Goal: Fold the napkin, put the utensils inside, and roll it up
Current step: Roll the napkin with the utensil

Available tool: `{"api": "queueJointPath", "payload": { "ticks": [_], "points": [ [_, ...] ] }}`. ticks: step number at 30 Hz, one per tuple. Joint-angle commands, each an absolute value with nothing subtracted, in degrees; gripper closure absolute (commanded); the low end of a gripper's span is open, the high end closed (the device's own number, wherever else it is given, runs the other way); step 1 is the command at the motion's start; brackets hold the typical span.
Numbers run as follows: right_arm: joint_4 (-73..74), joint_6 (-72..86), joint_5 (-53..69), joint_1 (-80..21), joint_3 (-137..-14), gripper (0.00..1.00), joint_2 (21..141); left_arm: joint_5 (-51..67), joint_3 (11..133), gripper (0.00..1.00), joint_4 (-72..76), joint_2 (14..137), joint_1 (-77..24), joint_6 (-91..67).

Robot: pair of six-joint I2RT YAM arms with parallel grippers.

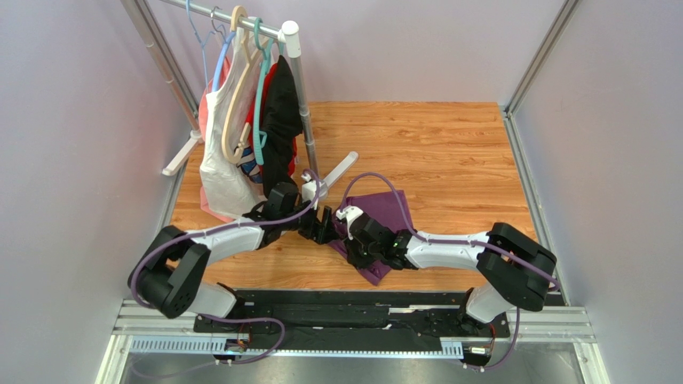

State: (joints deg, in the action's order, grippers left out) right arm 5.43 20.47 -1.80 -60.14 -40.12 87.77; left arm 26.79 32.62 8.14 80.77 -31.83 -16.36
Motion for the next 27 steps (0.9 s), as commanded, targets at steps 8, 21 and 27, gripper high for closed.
{"api": "queueJointPath", "payload": {
  "ticks": [8, 21, 27],
  "points": [
    [6.68, 16.26, 23.19, -53.18, -35.60, 1.00, 92.63, 23.21, 23.04, 0.14, 14.59, 63.38, -31.99, -18.98],
    [5.01, 13.80, 40.50, -45.36, -37.79, 1.00, 98.16, 18.81, 17.41, 0.12, 18.27, 62.40, -32.17, -25.31],
    [5.80, 13.45, 45.17, -42.28, -39.90, 1.00, 101.42, 21.18, 14.07, 0.13, 25.90, 63.46, -32.17, -26.19]
  ]
}}
